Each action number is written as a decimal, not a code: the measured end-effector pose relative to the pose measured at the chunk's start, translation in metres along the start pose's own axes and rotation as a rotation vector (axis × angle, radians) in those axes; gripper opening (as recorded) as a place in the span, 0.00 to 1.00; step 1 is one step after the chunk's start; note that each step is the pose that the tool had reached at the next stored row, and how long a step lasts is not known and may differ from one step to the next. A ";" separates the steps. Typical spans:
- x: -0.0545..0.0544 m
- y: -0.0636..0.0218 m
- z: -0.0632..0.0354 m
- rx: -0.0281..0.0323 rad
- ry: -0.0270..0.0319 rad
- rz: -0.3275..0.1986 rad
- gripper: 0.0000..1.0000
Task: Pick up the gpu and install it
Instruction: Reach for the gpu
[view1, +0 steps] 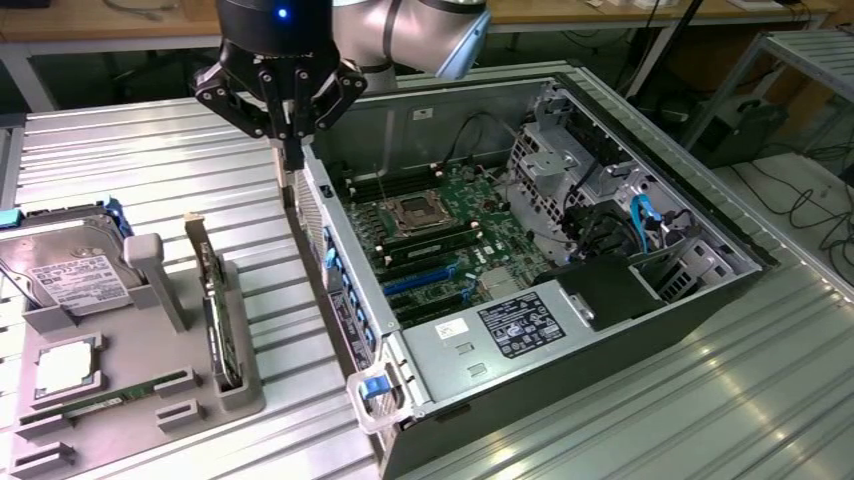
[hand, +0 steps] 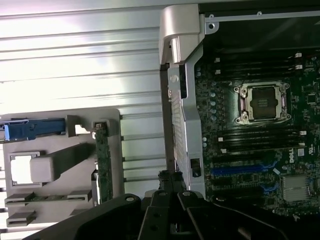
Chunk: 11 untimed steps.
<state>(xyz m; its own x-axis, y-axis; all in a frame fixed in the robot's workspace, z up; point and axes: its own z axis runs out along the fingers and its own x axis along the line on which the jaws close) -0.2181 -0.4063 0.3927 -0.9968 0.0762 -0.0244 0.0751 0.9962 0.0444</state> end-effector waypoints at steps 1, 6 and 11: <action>0.001 -0.0002 0.0000 0.0000 0.0000 0.000 0.11; 0.004 -0.0011 -0.0001 0.0000 0.0000 0.000 0.11; 0.008 -0.0022 -0.0002 0.0000 0.0000 0.000 0.11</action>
<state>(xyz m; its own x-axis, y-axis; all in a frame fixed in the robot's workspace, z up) -0.2265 -0.4079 0.3926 -0.9968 0.0762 -0.0244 0.0751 0.9962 0.0444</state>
